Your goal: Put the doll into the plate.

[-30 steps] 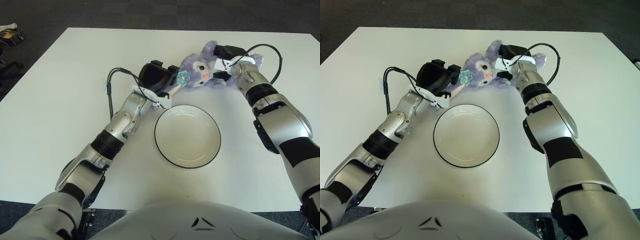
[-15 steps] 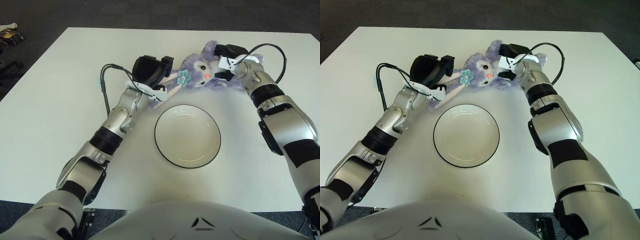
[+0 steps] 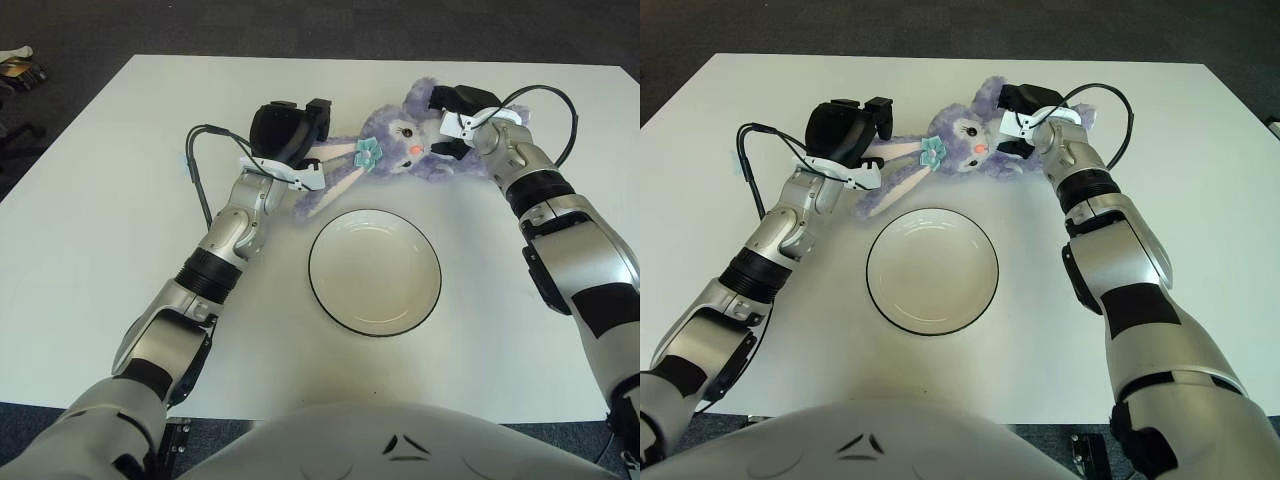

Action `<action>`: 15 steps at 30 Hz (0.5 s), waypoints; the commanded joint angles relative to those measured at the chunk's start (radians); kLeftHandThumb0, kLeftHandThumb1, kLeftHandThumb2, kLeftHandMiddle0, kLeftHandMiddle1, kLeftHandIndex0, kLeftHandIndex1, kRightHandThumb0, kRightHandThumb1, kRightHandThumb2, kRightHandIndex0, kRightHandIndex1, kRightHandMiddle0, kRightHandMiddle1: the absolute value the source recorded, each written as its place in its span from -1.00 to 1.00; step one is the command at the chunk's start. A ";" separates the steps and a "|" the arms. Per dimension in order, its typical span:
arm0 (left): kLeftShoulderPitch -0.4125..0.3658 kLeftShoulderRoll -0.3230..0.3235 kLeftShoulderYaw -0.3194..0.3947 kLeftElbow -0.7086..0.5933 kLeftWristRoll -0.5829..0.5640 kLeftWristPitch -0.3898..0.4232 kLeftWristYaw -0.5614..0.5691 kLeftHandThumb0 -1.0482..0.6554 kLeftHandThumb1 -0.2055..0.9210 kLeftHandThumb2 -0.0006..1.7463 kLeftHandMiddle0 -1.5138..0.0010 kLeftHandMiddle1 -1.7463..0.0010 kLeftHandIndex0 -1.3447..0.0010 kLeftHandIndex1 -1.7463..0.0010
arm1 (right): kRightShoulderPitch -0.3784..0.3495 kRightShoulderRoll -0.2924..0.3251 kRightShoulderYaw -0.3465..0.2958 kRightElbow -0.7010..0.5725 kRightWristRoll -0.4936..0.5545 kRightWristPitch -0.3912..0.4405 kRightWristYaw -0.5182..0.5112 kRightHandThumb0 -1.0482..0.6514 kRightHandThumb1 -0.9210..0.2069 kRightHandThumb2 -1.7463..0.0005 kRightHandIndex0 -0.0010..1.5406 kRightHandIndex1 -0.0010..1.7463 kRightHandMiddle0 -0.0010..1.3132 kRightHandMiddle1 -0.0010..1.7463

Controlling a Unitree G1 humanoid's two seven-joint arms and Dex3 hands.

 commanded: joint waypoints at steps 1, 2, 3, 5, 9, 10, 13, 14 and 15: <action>-0.038 0.009 0.025 0.034 -0.024 0.001 0.010 0.23 -0.62 0.87 -0.13 -0.89 0.06 -1.00 | 0.018 -0.034 -0.022 -0.065 0.009 0.003 -0.004 0.88 0.40 -0.76 -0.01 1.00 0.57 1.00; -0.042 0.011 0.026 0.040 -0.027 0.002 0.012 0.23 -0.61 0.87 -0.12 -0.89 0.06 -1.00 | 0.026 -0.043 -0.024 -0.090 0.005 0.004 -0.007 0.88 0.40 -0.76 -0.01 1.00 0.57 1.00; -0.044 0.012 0.027 0.045 -0.028 0.002 0.013 0.23 -0.61 0.87 -0.12 -0.90 0.06 -1.00 | 0.032 -0.049 -0.026 -0.110 0.002 0.006 -0.007 0.88 0.41 -0.77 -0.01 1.00 0.58 1.00; -0.051 0.016 0.031 0.056 -0.034 0.000 0.017 0.23 -0.61 0.87 -0.11 -0.90 0.06 -1.00 | 0.061 -0.068 -0.035 -0.183 -0.004 0.006 -0.019 0.88 0.42 -0.78 0.00 1.00 0.59 1.00; -0.058 0.021 0.034 0.067 -0.044 -0.005 0.020 0.23 -0.61 0.87 -0.11 -0.90 0.05 -1.00 | 0.098 -0.083 -0.051 -0.265 -0.002 0.016 -0.015 0.89 0.43 -0.79 0.01 1.00 0.60 1.00; -0.061 0.023 0.038 0.073 -0.050 -0.008 0.021 0.23 -0.61 0.87 -0.12 -0.88 0.05 -1.00 | 0.114 -0.089 -0.061 -0.304 0.004 0.018 -0.011 0.89 0.43 -0.79 0.01 1.00 0.60 1.00; -0.070 0.028 0.045 0.089 -0.065 -0.016 0.025 0.23 -0.61 0.86 -0.12 -0.88 0.04 -1.00 | 0.147 -0.098 -0.080 -0.382 0.008 0.032 0.000 0.89 0.43 -0.79 0.01 1.00 0.61 1.00; -0.074 0.029 0.046 0.095 -0.069 -0.017 0.028 0.23 -0.61 0.86 -0.11 -0.88 0.04 -1.00 | 0.153 -0.099 -0.084 -0.397 0.006 0.038 0.002 0.89 0.43 -0.79 0.01 1.00 0.61 1.00; -0.081 0.028 0.049 0.106 -0.075 -0.018 0.036 0.23 -0.61 0.87 -0.11 -0.88 0.04 -1.00 | 0.160 -0.101 -0.089 -0.417 0.004 0.040 0.003 0.89 0.43 -0.79 0.01 1.00 0.61 1.00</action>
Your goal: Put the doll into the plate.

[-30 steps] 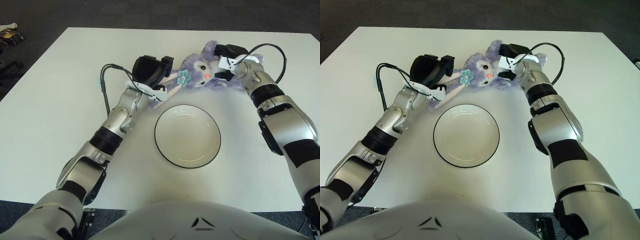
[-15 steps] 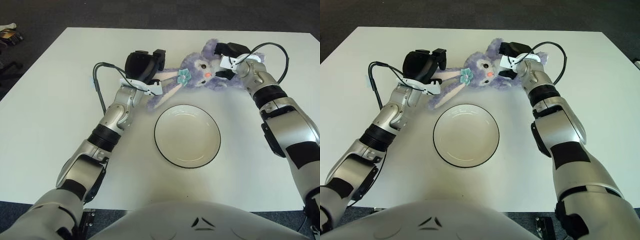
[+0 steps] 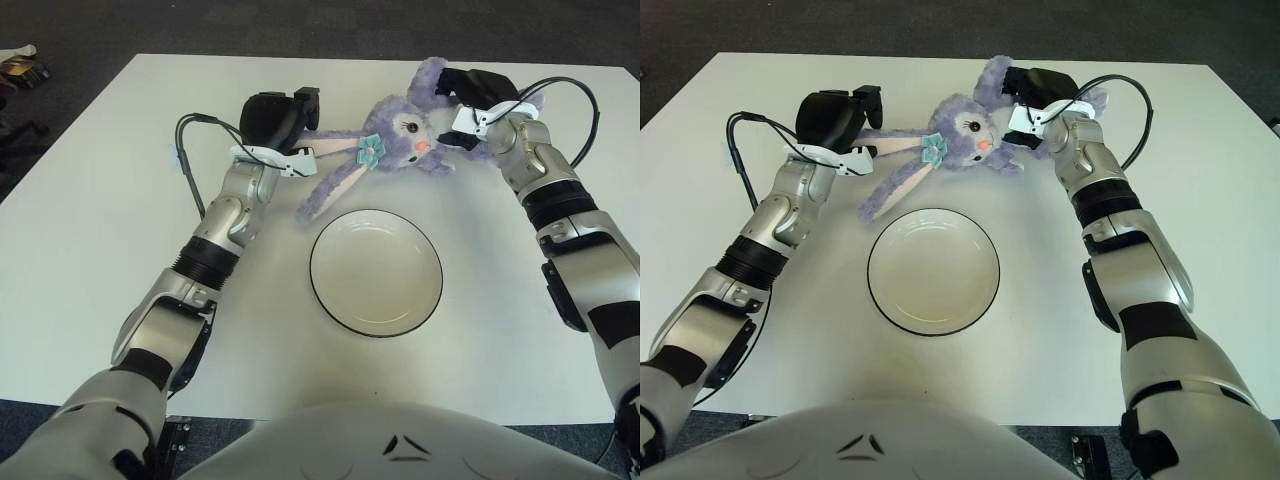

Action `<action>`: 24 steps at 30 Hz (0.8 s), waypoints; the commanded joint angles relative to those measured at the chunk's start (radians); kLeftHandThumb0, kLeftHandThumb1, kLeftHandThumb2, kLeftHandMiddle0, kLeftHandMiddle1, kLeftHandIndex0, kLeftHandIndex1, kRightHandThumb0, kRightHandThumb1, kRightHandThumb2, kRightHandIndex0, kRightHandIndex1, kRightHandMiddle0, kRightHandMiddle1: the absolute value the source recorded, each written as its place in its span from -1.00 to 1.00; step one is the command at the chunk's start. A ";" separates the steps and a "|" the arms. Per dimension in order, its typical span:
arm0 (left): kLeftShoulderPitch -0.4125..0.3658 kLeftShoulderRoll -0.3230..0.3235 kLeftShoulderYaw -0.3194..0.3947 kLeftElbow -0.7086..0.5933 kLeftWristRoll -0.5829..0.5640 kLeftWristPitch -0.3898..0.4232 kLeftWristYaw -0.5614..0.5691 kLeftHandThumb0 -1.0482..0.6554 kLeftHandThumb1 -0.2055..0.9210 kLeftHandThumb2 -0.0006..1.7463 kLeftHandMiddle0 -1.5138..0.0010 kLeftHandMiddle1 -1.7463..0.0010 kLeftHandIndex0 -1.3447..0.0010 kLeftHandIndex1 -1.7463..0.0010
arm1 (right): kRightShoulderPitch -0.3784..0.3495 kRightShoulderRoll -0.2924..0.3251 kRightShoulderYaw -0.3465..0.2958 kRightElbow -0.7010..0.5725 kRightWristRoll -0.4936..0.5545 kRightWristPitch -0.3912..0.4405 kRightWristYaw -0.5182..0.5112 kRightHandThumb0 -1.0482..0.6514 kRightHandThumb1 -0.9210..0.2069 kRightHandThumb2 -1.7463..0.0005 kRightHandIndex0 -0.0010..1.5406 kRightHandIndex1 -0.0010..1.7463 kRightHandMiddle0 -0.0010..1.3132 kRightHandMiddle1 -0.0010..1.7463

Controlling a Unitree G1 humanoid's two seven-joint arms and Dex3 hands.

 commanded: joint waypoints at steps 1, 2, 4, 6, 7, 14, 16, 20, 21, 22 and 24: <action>-0.036 0.007 0.017 0.036 -0.018 -0.007 0.024 0.23 -0.61 0.87 -0.10 -0.90 0.04 -1.00 | 0.031 -0.021 -0.027 -0.081 0.005 0.014 0.009 0.89 0.44 -0.79 0.01 1.00 0.61 1.00; -0.042 0.006 0.018 0.044 -0.022 -0.007 0.031 0.23 -0.61 0.87 -0.10 -0.90 0.04 -1.00 | 0.036 -0.022 -0.031 -0.099 0.003 0.019 0.012 0.89 0.44 -0.80 0.01 1.00 0.61 1.00; -0.050 0.004 0.019 0.056 -0.027 -0.006 0.041 0.23 -0.61 0.88 -0.08 -0.93 0.04 -1.00 | 0.045 -0.025 -0.037 -0.129 0.001 0.031 0.020 0.89 0.44 -0.80 0.02 1.00 0.61 1.00; -0.056 0.003 0.018 0.065 -0.029 -0.004 0.048 0.23 -0.62 0.89 -0.08 -0.94 0.03 -1.00 | 0.052 -0.027 -0.042 -0.150 -0.002 0.041 0.028 0.90 0.45 -0.81 0.03 1.00 0.61 1.00; -0.060 0.002 0.019 0.070 -0.032 -0.002 0.050 0.23 -0.62 0.89 -0.07 -0.95 0.03 -1.00 | 0.056 -0.028 -0.046 -0.165 -0.002 0.049 0.033 0.90 0.46 -0.81 0.03 1.00 0.62 1.00; -0.082 0.001 0.022 0.092 -0.051 0.008 0.051 0.23 -0.61 0.86 -0.10 -0.88 0.03 -1.00 | 0.085 -0.031 -0.069 -0.275 -0.010 0.118 0.072 0.90 0.46 -0.82 0.03 1.00 0.63 1.00; -0.085 0.000 0.021 0.095 -0.056 0.010 0.051 0.23 -0.59 0.84 -0.10 -0.85 0.05 -1.00 | 0.092 -0.033 -0.071 -0.298 -0.013 0.133 0.079 0.90 0.46 -0.81 0.03 1.00 0.63 1.00; -0.099 -0.003 0.033 0.121 -0.079 0.009 0.056 0.22 -0.50 0.81 -0.04 -0.94 0.14 -1.00 | 0.104 -0.041 -0.078 -0.344 -0.026 0.171 0.096 0.90 0.45 -0.81 0.02 1.00 0.63 1.00; -0.102 -0.004 0.034 0.127 -0.082 0.009 0.060 0.22 -0.45 0.78 -0.01 -0.96 0.17 -0.99 | 0.107 -0.043 -0.080 -0.351 -0.028 0.176 0.098 0.90 0.45 -0.80 0.02 1.00 0.63 1.00; -0.107 -0.005 0.036 0.137 -0.086 0.009 0.066 0.22 -0.42 0.76 0.01 -0.98 0.20 -0.99 | 0.112 -0.045 -0.082 -0.362 -0.033 0.182 0.098 0.90 0.45 -0.80 0.02 1.00 0.62 1.00; -0.115 -0.007 0.037 0.155 -0.092 0.007 0.075 0.22 -0.36 0.72 0.04 -0.99 0.25 -0.99 | 0.122 -0.050 -0.088 -0.385 -0.039 0.190 0.098 0.89 0.45 -0.80 0.02 1.00 0.62 1.00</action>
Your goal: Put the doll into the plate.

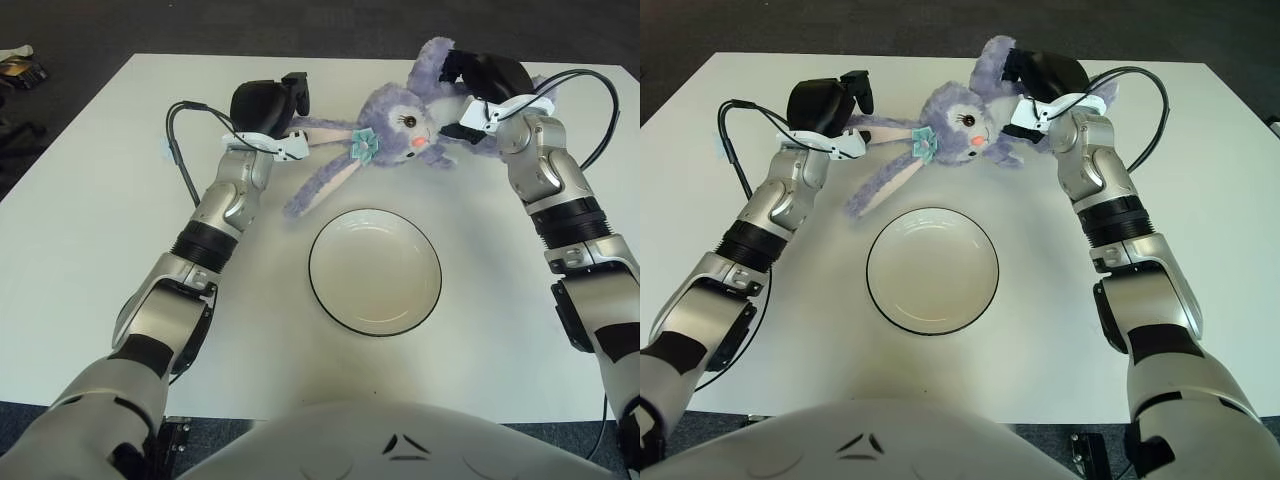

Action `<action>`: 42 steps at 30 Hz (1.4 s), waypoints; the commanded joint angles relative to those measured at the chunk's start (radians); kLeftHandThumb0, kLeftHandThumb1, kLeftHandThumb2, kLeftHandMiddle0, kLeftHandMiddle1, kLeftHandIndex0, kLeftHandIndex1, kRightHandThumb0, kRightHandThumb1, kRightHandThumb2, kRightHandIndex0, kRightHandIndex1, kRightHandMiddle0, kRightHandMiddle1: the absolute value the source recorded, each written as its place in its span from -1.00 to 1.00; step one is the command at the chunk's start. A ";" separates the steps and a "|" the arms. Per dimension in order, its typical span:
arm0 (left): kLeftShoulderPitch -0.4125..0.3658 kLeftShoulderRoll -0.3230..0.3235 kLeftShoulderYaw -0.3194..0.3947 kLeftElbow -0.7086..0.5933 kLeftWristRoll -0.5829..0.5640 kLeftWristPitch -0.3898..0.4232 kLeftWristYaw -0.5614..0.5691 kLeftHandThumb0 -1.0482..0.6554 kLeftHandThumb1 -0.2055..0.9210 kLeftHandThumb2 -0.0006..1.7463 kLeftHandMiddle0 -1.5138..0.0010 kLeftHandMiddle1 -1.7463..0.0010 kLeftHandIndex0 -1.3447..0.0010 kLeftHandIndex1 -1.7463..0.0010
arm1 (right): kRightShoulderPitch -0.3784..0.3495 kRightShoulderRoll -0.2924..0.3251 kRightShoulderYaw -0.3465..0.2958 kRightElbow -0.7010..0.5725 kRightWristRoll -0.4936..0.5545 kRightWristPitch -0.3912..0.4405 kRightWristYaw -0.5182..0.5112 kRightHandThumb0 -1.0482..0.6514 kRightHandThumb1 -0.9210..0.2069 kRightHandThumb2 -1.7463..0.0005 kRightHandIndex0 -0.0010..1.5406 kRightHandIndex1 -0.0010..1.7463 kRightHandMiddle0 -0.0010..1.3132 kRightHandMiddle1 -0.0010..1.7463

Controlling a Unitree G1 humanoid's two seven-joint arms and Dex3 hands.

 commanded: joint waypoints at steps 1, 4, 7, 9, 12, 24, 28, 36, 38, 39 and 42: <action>-0.036 -0.001 0.013 0.039 -0.012 0.003 0.025 0.22 -0.30 0.68 0.07 -0.99 0.29 -1.00 | 0.023 -0.024 -0.024 -0.055 -0.014 0.019 0.008 0.89 0.44 -0.80 0.01 1.00 0.60 1.00; -0.044 -0.002 0.012 0.057 -0.020 0.000 0.033 0.22 -0.21 0.62 0.11 -0.99 0.36 -1.00 | 0.036 -0.027 -0.030 -0.083 -0.024 0.030 0.007 0.89 0.43 -0.79 0.01 1.00 0.58 1.00; -0.053 -0.002 0.012 0.075 -0.029 -0.006 0.038 0.22 -0.14 0.56 0.13 -0.97 0.42 -1.00 | 0.045 -0.028 -0.034 -0.107 -0.032 0.045 0.010 0.89 0.42 -0.78 0.00 1.00 0.57 1.00; -0.059 -0.002 0.012 0.089 -0.037 -0.011 0.040 0.22 -0.07 0.50 0.15 -0.94 0.46 -1.00 | 0.050 -0.030 -0.037 -0.131 -0.036 0.061 0.021 0.89 0.42 -0.78 0.00 1.00 0.56 1.00; -0.076 -0.004 0.014 0.129 -0.056 -0.027 0.047 0.22 0.03 0.42 0.18 -0.91 0.52 -1.00 | 0.046 -0.032 -0.034 -0.158 -0.050 0.085 0.039 0.88 0.42 -0.78 0.00 1.00 0.55 1.00; -0.124 -0.006 0.016 0.274 -0.126 -0.115 0.070 0.23 0.24 0.26 0.27 -0.90 0.66 -1.00 | 0.040 -0.040 -0.037 -0.226 -0.073 0.105 0.077 0.87 0.39 -0.76 -0.02 1.00 0.53 1.00; -0.138 -0.008 0.026 0.333 -0.157 -0.162 0.096 0.22 0.27 0.24 0.28 -0.90 0.68 -1.00 | 0.046 -0.045 -0.041 -0.267 -0.078 0.102 0.089 0.89 0.42 -0.78 0.00 1.00 0.54 1.00; -0.153 -0.007 0.055 0.402 -0.236 -0.260 0.100 0.23 0.28 0.25 0.51 -0.99 0.50 -1.00 | 0.051 -0.046 -0.055 -0.299 -0.076 0.084 0.089 0.90 0.46 -0.81 0.03 1.00 0.55 1.00; -0.157 -0.006 0.065 0.417 -0.256 -0.283 0.096 0.23 0.26 0.26 0.51 -0.99 0.49 -1.00 | 0.049 -0.047 -0.056 -0.304 -0.077 0.083 0.093 0.90 0.46 -0.81 0.03 1.00 0.55 1.00; -0.159 -0.005 0.070 0.428 -0.267 -0.295 0.091 0.23 0.26 0.26 0.51 -0.99 0.48 -1.00 | 0.047 -0.047 -0.057 -0.306 -0.075 0.083 0.097 0.90 0.46 -0.81 0.03 1.00 0.55 1.00; -0.166 -0.001 0.078 0.453 -0.286 -0.318 0.085 0.23 0.24 0.28 0.51 -0.99 0.47 -1.00 | 0.046 -0.048 -0.061 -0.313 -0.070 0.084 0.108 0.90 0.46 -0.82 0.03 1.00 0.56 1.00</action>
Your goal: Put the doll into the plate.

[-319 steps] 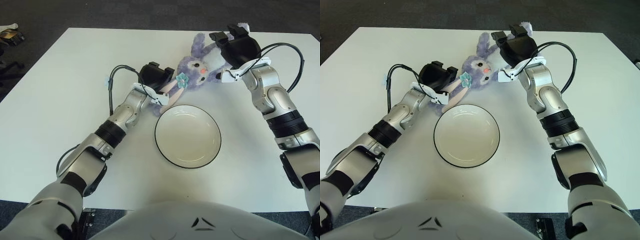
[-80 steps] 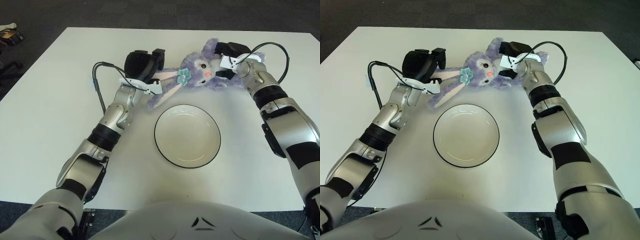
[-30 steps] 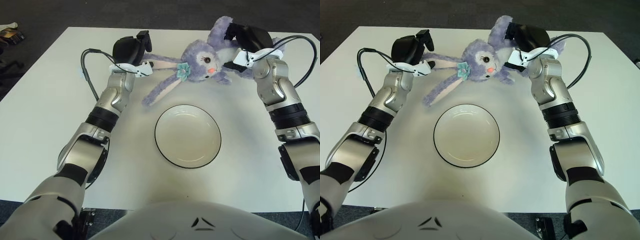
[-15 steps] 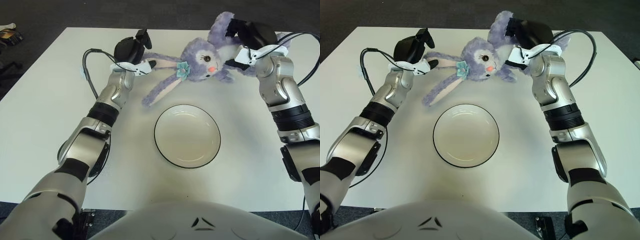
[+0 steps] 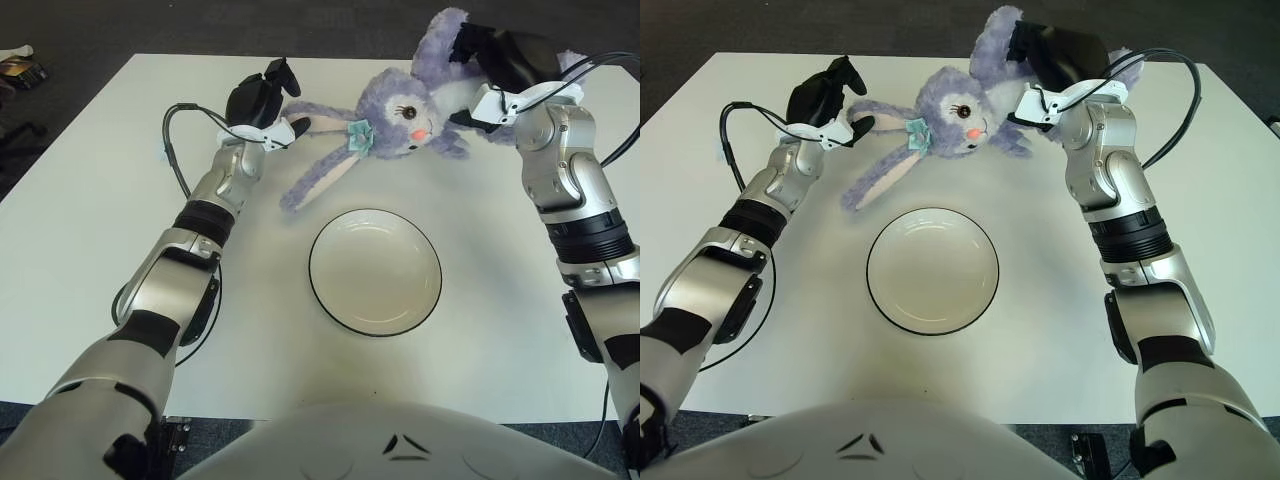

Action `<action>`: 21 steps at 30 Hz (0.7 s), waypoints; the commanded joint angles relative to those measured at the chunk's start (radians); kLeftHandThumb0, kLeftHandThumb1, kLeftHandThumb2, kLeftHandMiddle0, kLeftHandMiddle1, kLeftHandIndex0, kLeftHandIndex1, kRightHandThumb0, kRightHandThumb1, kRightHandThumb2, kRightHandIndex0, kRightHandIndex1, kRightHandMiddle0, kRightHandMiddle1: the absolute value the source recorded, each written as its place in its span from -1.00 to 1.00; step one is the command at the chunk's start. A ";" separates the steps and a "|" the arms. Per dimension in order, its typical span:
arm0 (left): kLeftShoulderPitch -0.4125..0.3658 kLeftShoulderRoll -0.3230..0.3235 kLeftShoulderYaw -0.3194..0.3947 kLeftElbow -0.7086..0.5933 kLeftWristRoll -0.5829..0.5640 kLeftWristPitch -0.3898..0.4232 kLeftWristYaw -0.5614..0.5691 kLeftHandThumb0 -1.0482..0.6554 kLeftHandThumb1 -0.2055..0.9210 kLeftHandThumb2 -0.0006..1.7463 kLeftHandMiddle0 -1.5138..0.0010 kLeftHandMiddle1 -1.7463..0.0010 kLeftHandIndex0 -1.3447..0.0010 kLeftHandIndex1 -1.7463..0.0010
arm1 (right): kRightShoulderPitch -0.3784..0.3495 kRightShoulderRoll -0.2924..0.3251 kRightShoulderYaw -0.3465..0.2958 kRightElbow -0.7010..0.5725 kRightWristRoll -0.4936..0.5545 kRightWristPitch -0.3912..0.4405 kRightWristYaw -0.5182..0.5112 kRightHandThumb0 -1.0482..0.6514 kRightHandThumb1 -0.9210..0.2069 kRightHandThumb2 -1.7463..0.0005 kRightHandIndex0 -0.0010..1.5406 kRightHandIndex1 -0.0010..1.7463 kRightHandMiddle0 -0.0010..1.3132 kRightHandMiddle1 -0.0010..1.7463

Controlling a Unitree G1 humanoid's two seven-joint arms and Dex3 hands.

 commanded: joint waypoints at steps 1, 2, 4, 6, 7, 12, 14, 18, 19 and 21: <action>-0.028 0.013 0.019 0.040 -0.028 -0.032 -0.006 0.23 0.24 0.28 0.50 -0.99 0.47 -1.00 | -0.001 -0.012 -0.021 -0.031 0.008 -0.010 0.019 0.90 0.47 -0.82 0.03 1.00 0.56 1.00; -0.030 0.015 0.021 0.049 -0.033 -0.037 -0.006 0.23 0.24 0.28 0.50 -0.99 0.47 -1.00 | 0.000 -0.012 -0.024 -0.035 0.011 -0.009 0.025 0.90 0.47 -0.82 0.03 1.00 0.56 1.00; -0.034 0.017 0.023 0.062 -0.038 -0.047 -0.006 0.23 0.23 0.28 0.50 -0.99 0.46 -1.00 | 0.000 -0.010 -0.028 -0.040 0.012 -0.006 0.032 0.91 0.47 -0.82 0.04 1.00 0.56 1.00; -0.037 0.019 0.025 0.073 -0.041 -0.053 -0.005 0.23 0.23 0.29 0.50 -0.99 0.46 -1.00 | 0.001 -0.008 -0.031 -0.045 0.012 -0.005 0.036 0.91 0.48 -0.83 0.04 1.00 0.56 1.00; -0.038 0.020 0.025 0.078 -0.043 -0.056 -0.005 0.23 0.24 0.26 0.39 -0.92 0.54 -1.00 | 0.002 -0.008 -0.033 -0.047 0.012 -0.005 0.038 0.91 0.48 -0.83 0.04 1.00 0.56 1.00; -0.028 0.037 0.038 0.096 -0.066 -0.092 -0.016 0.23 0.25 0.22 0.24 -0.81 0.64 -1.00 | 0.007 -0.016 -0.044 -0.081 0.019 -0.001 0.074 0.91 0.49 -0.83 0.05 1.00 0.55 1.00; -0.024 0.042 0.040 0.097 -0.074 -0.105 -0.022 0.23 0.25 0.21 0.22 -0.80 0.65 -1.00 | 0.008 -0.017 -0.047 -0.090 0.017 0.002 0.085 0.91 0.49 -0.84 0.05 1.00 0.53 1.00; 0.011 0.063 0.063 0.062 -0.125 -0.165 -0.076 0.23 0.25 0.21 0.21 -0.79 0.65 -1.00 | 0.018 -0.016 -0.053 -0.129 0.014 0.030 0.129 0.91 0.49 -0.84 0.05 1.00 0.52 1.00; 0.020 0.068 0.069 0.050 -0.139 -0.179 -0.090 0.23 0.25 0.21 0.20 -0.78 0.65 -1.00 | 0.021 -0.015 -0.054 -0.141 0.013 0.040 0.141 0.91 0.49 -0.84 0.05 1.00 0.52 1.00; 0.032 0.072 0.080 0.034 -0.159 -0.199 -0.113 0.23 0.25 0.20 0.20 -0.76 0.64 -1.00 | 0.027 -0.012 -0.057 -0.162 0.010 0.058 0.161 0.91 0.49 -0.84 0.05 1.00 0.53 1.00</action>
